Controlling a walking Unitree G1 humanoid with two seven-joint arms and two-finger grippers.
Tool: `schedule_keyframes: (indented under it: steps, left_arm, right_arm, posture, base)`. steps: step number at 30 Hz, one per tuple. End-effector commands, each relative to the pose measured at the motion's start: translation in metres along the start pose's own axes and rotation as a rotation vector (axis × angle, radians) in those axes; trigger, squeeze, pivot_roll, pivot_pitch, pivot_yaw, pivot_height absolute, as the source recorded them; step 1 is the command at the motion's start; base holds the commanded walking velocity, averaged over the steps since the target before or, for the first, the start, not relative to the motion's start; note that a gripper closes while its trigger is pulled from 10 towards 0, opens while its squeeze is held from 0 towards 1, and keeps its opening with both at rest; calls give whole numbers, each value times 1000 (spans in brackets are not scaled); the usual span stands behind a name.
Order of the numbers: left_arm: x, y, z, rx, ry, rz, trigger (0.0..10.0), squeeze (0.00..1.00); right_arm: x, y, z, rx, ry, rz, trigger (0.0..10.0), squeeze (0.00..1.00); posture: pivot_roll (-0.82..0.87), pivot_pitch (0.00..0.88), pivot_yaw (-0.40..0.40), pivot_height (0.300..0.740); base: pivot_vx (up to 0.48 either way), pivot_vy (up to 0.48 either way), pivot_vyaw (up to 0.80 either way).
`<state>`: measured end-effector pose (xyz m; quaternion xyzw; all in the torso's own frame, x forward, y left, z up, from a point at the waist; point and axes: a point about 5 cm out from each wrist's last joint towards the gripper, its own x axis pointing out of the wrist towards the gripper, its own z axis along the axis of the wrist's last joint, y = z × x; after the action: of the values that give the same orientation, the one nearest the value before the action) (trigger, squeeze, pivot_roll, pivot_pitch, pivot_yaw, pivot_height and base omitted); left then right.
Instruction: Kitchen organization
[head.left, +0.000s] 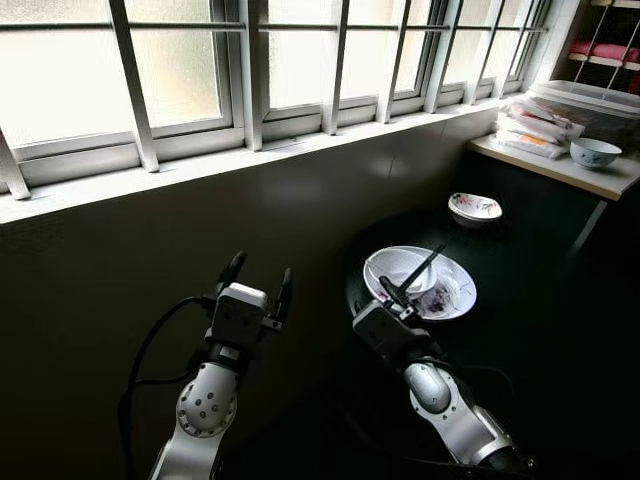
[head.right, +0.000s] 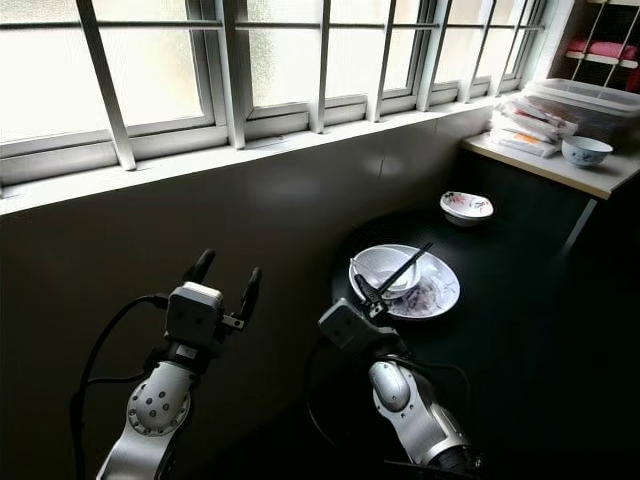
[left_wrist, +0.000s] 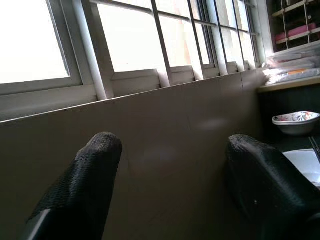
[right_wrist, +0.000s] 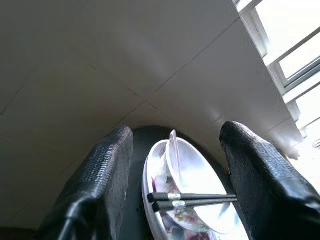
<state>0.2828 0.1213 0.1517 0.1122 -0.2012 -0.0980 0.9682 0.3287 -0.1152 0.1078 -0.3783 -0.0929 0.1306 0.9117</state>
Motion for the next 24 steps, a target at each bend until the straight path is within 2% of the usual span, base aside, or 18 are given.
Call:
schedule_keyframes:
  steps: [1,8,24]
  left_arm:
    - [0,-4,0,-3,5,-17,10000,0]
    - [1,-5,-2,0,14,-20,10000,0]
    - [0,-3,-4,9,24,-19,10000,0]
  right_arm:
    - [1,2,-4,7,11,37,10000,0]
    - [3,0,-24,-67,99,108,10000,0]
    - [5,-5,-46,-201,169,182,10000,0]
  posture:
    - [55,0,-62,740]
    - [62,0,-66,740]
    - [77,0,-69,740]
  base:
    - [0,0,0]
    - [0,0,0]
    - [0,0,0]
